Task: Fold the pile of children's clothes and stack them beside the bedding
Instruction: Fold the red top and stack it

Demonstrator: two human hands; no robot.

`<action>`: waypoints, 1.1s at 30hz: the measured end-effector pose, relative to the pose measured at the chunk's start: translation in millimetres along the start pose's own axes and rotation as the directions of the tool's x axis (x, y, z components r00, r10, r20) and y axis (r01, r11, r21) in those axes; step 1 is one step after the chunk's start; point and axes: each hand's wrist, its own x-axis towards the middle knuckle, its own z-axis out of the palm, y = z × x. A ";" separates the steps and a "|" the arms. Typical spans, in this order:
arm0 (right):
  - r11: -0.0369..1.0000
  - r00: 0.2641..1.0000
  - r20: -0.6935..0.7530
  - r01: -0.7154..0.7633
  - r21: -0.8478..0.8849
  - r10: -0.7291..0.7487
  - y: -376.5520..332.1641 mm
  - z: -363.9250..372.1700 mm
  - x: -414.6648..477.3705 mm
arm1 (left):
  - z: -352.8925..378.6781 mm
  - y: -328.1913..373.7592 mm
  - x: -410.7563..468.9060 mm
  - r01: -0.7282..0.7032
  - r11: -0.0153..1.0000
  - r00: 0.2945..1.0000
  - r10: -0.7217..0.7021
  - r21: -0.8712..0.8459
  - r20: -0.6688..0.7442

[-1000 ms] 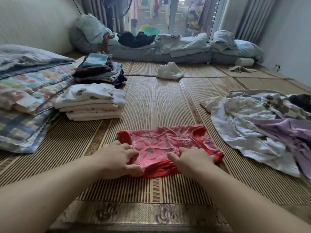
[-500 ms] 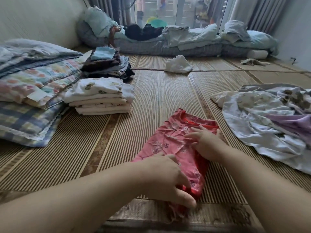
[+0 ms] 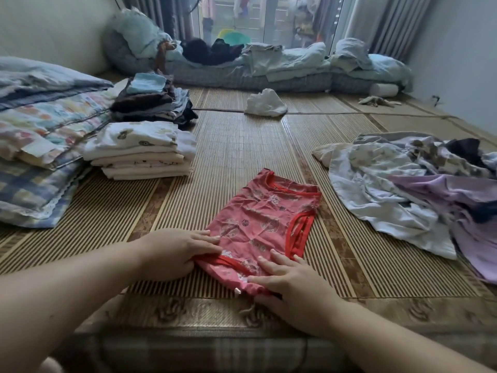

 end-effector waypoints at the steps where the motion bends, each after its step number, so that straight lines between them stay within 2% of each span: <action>1: 0.999 1.000 -0.023 0.003 0.032 -0.003 1.0 0.4 1.0 | 0.5 -0.6 -1.5 -0.016 0.999 0.998 0.018 0.031 -0.063; 3: 0.966 0.999 -0.023 -0.028 0.258 0.035 6.1 -3.5 1.3 | -1.2 0.1 -4.0 -0.048 0.996 0.987 0.060 0.079 -0.148; 5: 0.850 0.990 0.013 -0.128 0.512 0.142 15.7 -11.9 0.2 | -7.1 5.0 -7.4 -0.061 0.998 0.981 0.063 0.018 -0.186; 6: 0.762 0.980 0.054 -0.185 0.620 0.193 20.0 -16.6 -1.3 | -8.4 7.1 -9.2 -0.059 0.996 0.979 0.045 -0.068 -0.197; 8: 0.571 0.970 0.141 -0.232 0.788 0.200 25.8 -26.1 -7.3 | -8.6 11.7 -13.8 -0.056 0.944 0.985 0.000 -0.324 -0.170; 9: 0.498 0.969 0.177 -0.240 0.834 0.170 28.7 -31.4 -10.5 | -8.5 13.6 -15.5 -0.056 0.876 0.991 -0.009 -0.479 -0.132; 11: 0.391 0.963 0.255 -0.269 0.880 0.087 34.9 -44.1 -16.2 | -11.3 17.1 -17.6 -0.042 0.615 0.998 -0.009 -0.788 -0.061; 12: 0.318 0.955 0.294 -0.292 0.902 0.043 38.2 -50.8 -18.1 | -14.4 16.9 -16.4 -0.048 0.481 0.998 -0.012 -0.875 -0.062; 13: 0.231 0.946 0.325 -0.320 0.919 0.018 41.8 -56.6 -18.1 | -18.3 14.7 -13.6 -0.072 0.390 0.996 -0.028 -0.918 -0.090; 15: 0.090 0.928 0.367 -0.371 0.924 0.062 49.2 -65.2 -10.9 | -26.8 8.5 -3.6 -0.126 0.254 0.984 -0.090 -0.959 -0.153; 18: 0.064 0.903 0.343 -0.370 0.927 0.258 60.0 -73.1 15.3 | -34.1 -2.0 20.4 -0.125 0.080 0.944 -0.298 -0.989 -0.143; 21: -0.030 0.856 0.307 -0.325 0.945 0.416 67.1 -80.4 47.3 | -35.3 -7.3 52.6 -0.086 0.005 0.856 -0.511 -0.996 -0.077; 23: -0.089 0.794 0.281 -0.278 0.956 0.538 72.3 -81.0 66.1 | -34.9 -6.6 70.7 -0.106 -0.033 0.816 -0.575 -0.994 -0.068; 24: -0.089 0.762 0.264 -0.263 0.961 0.591 74.8 -79.2 74.7 | -33.2 -6.4 76.9 -0.092 -0.012 0.802 -0.594 -0.996 -0.068; 25: -0.028 0.717 0.228 -0.279 0.960 0.659 78.1 -75.2 82.4 | -30.2 -5.9 80.0 -0.049 0.050 0.793 -0.605 -0.998 -0.070; 26: 0.105 0.665 0.158 -0.338 0.935 0.730 82.8 -70.4 89.1 | -26.5 -5.3 80.3 0.026 0.158 0.791 -0.607 -0.987 -0.076; 28: 0.424 0.601 -0.053 -0.494 0.759 0.797 91.0 -59.8 94.2 | -18.0 -5.2 76.8 0.204 0.399 0.794 -0.602 -0.894 -0.087; 29: 0.490 0.601 -0.087 -0.549 0.677 0.794 93.4 -55.5 94.7 | -15.1 -5.0 75.4 0.261 0.464 0.790 -0.606 -0.846 -0.089; 33: 0.537 0.640 0.096 -0.709 0.458 0.763 89.9 -50.5 94.7 | -14.8 3.8 84.5 0.352 0.483 0.770 -0.636 -0.802 -0.045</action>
